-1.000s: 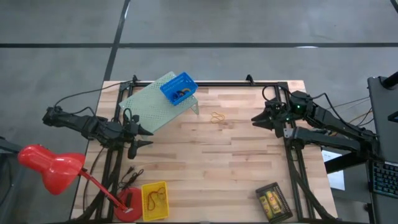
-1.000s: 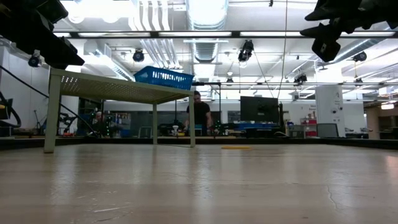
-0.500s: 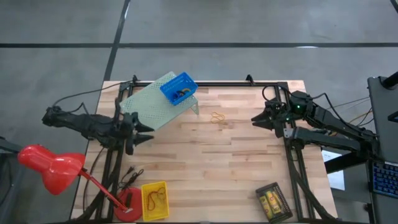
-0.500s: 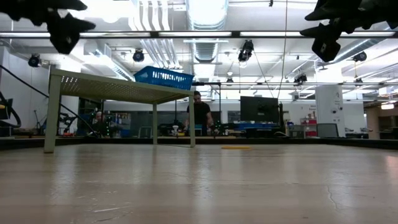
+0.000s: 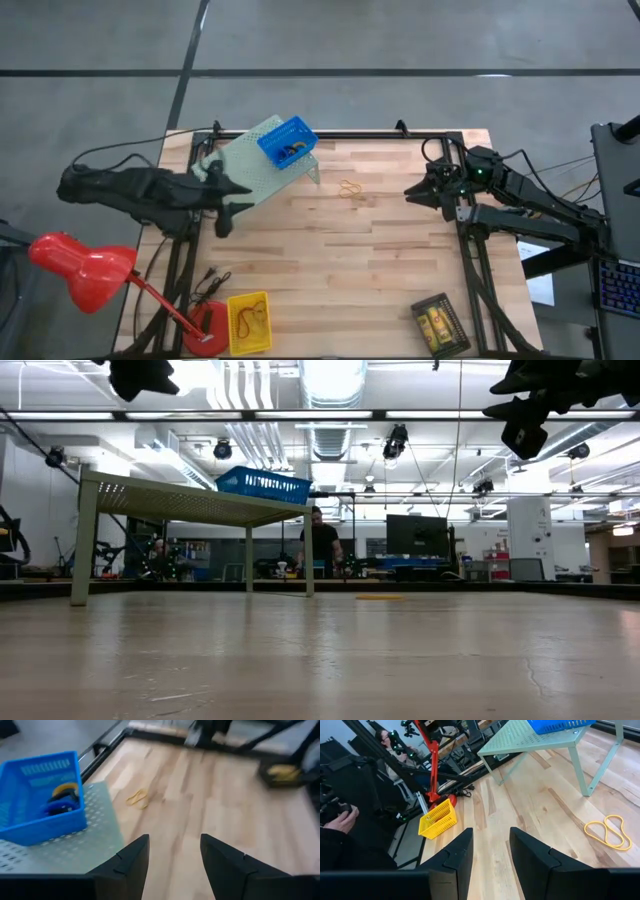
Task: Pick & Place Office Desk Supplies
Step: Put the blue basket on the shelf
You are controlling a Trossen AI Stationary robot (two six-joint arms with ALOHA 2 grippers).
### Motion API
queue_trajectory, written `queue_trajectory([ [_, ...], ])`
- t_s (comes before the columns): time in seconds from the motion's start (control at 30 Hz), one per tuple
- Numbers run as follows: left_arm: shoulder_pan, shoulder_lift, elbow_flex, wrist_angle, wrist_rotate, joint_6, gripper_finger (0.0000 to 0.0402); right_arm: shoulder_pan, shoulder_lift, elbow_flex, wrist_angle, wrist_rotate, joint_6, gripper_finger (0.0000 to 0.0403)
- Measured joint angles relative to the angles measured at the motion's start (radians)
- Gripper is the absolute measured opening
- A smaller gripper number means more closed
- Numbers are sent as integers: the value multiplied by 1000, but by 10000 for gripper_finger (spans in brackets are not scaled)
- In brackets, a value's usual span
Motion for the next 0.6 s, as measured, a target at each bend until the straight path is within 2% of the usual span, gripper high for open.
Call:
queue_trajectory([
  [0.13,83,142,116,-98,8,34,183,0,0,0,0,0,0,127],
  [0.23,181,233,208,-183,30,-42,183,0,0,0,0,0,0,131],
  [0.43,461,365,382,-272,238,-483,180,0,0,0,0,0,0,129],
  [0.53,569,409,423,-339,280,-759,172,0,0,0,0,0,0,125],
  [0.6,606,431,431,-347,296,-820,165,0,0,0,0,0,0,123],
])
